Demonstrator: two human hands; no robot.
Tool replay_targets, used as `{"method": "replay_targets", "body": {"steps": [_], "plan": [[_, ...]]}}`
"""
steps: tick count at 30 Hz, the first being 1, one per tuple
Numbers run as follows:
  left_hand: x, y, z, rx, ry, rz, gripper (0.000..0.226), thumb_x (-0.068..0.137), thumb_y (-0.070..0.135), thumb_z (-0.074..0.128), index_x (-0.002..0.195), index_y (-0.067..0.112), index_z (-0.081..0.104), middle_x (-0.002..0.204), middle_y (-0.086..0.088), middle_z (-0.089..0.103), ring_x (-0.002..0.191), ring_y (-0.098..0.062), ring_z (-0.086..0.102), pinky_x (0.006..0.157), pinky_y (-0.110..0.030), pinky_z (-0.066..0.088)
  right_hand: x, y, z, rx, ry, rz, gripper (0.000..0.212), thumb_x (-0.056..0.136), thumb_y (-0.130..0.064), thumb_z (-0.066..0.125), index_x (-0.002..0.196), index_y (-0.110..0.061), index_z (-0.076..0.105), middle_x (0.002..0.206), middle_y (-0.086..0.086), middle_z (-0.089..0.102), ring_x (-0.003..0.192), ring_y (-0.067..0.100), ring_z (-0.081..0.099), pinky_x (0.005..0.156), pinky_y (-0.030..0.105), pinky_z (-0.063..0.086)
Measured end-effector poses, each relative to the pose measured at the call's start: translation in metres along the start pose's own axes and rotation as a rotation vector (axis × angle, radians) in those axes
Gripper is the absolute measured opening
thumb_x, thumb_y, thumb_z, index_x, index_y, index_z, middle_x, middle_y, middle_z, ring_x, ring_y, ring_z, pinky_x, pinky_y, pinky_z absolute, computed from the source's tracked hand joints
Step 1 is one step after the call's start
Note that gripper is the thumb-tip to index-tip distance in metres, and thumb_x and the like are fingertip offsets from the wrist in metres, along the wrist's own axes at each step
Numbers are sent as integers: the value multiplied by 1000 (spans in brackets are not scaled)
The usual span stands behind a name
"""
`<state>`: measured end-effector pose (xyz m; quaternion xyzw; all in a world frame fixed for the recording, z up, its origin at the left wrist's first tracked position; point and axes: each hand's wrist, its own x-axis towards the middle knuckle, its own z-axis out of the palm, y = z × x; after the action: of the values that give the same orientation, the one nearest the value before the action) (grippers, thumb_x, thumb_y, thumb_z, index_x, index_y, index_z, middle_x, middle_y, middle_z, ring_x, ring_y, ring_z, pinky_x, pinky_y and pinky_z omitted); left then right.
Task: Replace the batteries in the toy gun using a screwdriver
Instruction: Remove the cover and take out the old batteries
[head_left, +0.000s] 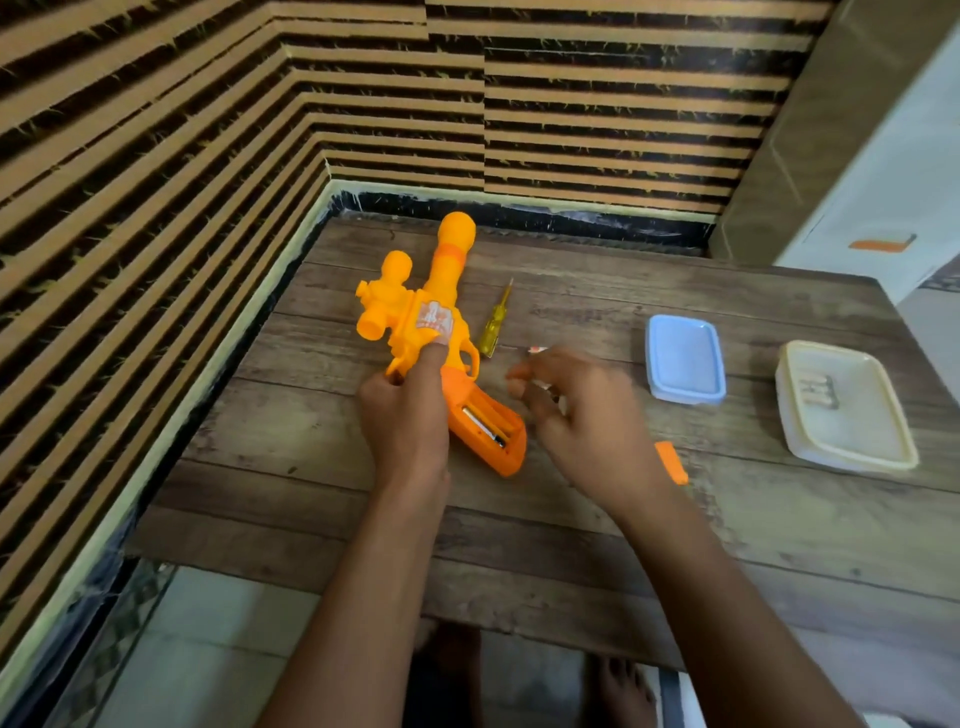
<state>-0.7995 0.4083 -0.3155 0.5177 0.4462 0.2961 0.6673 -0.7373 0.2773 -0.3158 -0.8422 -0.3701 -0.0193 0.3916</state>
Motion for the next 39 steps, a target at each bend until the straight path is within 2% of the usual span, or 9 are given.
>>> {"method": "replay_targets", "body": {"steps": [3, 6, 12, 15, 19, 22, 26, 31, 39], "plan": [[3, -2, 1, -53, -46, -32, 26, 62, 47, 79, 76, 25, 80, 83, -4, 80, 87, -34, 77, 86, -62, 61, -9, -9, -3, 73, -111, -3, 16, 97, -24, 69, 108, -17, 78, 104, 3, 75, 95, 9, 62, 80, 4, 37], [2, 1, 1, -91, -98, -51, 24, 71, 42, 79, 84, 21, 81, 87, -8, 80, 82, -33, 76, 77, -53, 60, -7, -13, -6, -2, -263, 63, 42, 90, -46, 76, 126, -25, 72, 116, 2, 72, 105, 16, 66, 87, 24, 45], [6, -1, 0, -212, -222, -47, 43, 81, 32, 77, 118, 9, 75, 110, -22, 77, 103, -43, 74, 91, -57, 61, -13, -12, -5, 43, -262, 174, 55, 77, -37, 88, 122, -38, 55, 113, -5, 71, 98, 19, 63, 71, 21, 42], [7, -2, 0, -275, -333, -75, 58, 82, 36, 74, 132, 8, 66, 118, -28, 72, 107, -47, 72, 95, -60, 58, -14, -10, -5, 186, -210, 265, 58, 72, -35, 92, 112, -40, 50, 113, -10, 73, 105, 17, 69, 87, 38, 58], [3, -1, 2, -304, -408, -70, 78, 76, 37, 82, 140, 3, 53, 124, -31, 69, 97, -42, 74, 86, -55, 60, -16, -8, -8, 383, -211, 360, 56, 69, -19, 96, 114, -33, 65, 104, -12, 76, 97, -1, 72, 90, 34, 62], [2, -1, 7, -228, -362, 36, 62, 78, 36, 86, 124, 7, 57, 116, -13, 75, 92, -39, 76, 74, -46, 62, -16, -9, -10, 639, -272, 443, 41, 78, 2, 85, 113, -17, 71, 103, 2, 80, 93, 7, 75, 86, 30, 62], [1, -5, 16, 20, -291, 283, 48, 75, 46, 88, 91, 20, 52, 95, -12, 65, 91, -38, 67, 82, -53, 59, -22, -9, -5, 1107, -315, 654, 36, 92, 18, 51, 113, 0, 73, 113, 21, 77, 116, 36, 71, 109, 51, 50], [-7, -9, 24, 288, -263, 535, 52, 76, 39, 91, 85, 12, 48, 80, 11, 51, 74, 2, 52, 67, -12, 40, -22, -11, 5, 1508, -280, 891, 45, 89, 11, 30, 113, 8, 68, 105, 22, 75, 100, 33, 74, 94, 43, 62], [-8, -14, 25, 484, -181, 655, 56, 65, 50, 91, 85, 17, 50, 81, 10, 55, 81, -13, 57, 69, -33, 46, -27, -14, 24, 1693, -105, 1064, 50, 88, 11, 28, 127, 16, 59, 116, 29, 65, 112, 40, 66, 97, 47, 57]]}}
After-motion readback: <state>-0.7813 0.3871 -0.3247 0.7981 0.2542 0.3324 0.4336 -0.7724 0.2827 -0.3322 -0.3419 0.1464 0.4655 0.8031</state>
